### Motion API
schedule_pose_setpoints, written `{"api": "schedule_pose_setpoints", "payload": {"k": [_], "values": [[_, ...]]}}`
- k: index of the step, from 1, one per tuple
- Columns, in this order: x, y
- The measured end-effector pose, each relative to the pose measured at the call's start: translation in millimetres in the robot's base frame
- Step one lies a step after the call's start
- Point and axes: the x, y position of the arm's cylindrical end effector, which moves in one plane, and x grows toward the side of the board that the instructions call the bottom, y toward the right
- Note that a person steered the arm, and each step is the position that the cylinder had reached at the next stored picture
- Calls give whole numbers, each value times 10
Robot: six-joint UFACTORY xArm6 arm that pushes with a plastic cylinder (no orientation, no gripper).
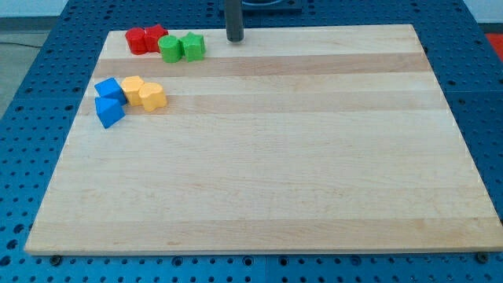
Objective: Push the green star to the bottom center
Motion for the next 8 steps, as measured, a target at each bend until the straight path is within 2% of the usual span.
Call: {"api": "schedule_pose_setpoints", "payload": {"k": [2, 8], "values": [[612, 281], [698, 316]]}}
